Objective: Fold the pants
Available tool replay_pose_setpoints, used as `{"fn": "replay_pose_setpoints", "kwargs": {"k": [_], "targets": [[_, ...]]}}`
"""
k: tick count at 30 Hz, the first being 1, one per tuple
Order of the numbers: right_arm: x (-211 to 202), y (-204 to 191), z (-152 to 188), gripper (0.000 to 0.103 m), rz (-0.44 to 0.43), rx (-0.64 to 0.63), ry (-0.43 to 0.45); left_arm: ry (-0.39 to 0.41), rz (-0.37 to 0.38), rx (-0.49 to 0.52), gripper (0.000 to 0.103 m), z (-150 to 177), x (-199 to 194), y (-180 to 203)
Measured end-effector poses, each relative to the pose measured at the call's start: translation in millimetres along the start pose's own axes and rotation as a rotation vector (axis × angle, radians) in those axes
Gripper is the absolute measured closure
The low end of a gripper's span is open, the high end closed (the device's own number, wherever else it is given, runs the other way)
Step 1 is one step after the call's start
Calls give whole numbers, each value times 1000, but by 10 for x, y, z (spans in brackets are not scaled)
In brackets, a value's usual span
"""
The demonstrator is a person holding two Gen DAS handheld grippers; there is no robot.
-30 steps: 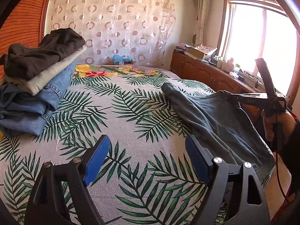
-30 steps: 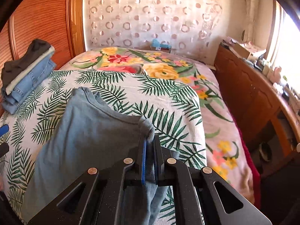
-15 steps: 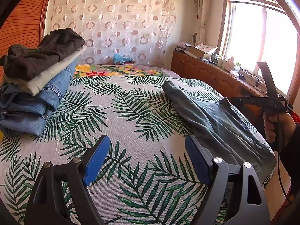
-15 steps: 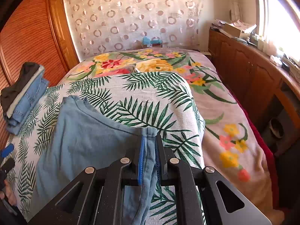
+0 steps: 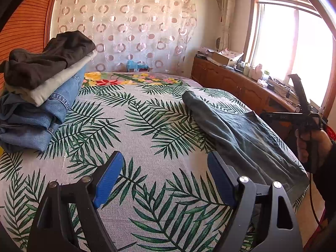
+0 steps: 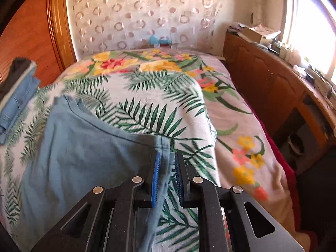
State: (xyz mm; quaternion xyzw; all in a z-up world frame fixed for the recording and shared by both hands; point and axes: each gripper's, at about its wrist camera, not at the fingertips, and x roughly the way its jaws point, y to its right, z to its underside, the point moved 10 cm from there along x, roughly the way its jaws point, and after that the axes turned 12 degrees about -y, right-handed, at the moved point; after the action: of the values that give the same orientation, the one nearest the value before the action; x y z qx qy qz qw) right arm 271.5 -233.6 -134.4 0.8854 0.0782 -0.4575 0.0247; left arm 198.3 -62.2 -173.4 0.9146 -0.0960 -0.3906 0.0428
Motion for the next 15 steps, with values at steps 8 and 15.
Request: {"fn": "replay_pose_setpoints", "kwargs": {"k": [8, 15], "targets": [[-248, -241, 585, 74, -84, -33, 23, -3, 0, 1, 20, 3, 3, -2], [-409, -291, 1096, 63, -111, -42, 12, -8, -3, 1, 20, 11, 8, -1]]}}
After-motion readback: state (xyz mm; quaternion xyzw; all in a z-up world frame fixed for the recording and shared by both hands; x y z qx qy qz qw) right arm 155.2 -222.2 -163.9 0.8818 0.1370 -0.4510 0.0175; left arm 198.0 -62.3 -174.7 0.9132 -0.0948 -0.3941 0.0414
